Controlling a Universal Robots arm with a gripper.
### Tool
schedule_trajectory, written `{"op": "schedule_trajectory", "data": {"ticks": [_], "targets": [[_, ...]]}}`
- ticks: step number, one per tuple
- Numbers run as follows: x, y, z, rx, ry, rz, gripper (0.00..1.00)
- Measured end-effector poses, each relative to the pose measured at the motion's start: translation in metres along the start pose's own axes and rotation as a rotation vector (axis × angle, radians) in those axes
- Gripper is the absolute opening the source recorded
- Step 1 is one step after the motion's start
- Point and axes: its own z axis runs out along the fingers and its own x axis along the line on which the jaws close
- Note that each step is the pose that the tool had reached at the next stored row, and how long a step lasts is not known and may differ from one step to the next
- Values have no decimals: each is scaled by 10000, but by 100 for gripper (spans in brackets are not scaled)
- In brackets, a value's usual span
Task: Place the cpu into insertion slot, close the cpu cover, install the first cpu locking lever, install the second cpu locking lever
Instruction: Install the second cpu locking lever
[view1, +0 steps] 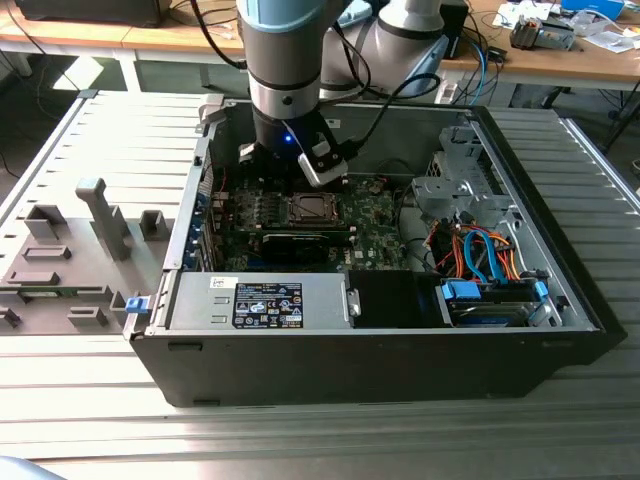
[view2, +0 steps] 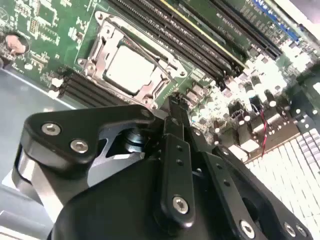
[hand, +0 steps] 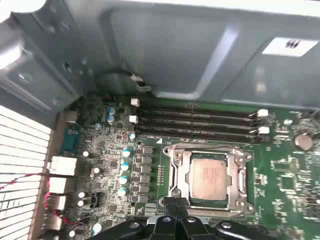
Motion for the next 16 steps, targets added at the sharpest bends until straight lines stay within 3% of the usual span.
{"op": "schedule_trajectory", "data": {"ticks": [1,2,6,8,16], "targets": [[-4,18,-77,-2,-1,0,11],[-5,26,-107,-2,-1,0,11],[-179,6,-97,11,13,2,11],[-248,-39,-92,10,17,2,11],[-253,-243,-111,47,20,2,11]]}}
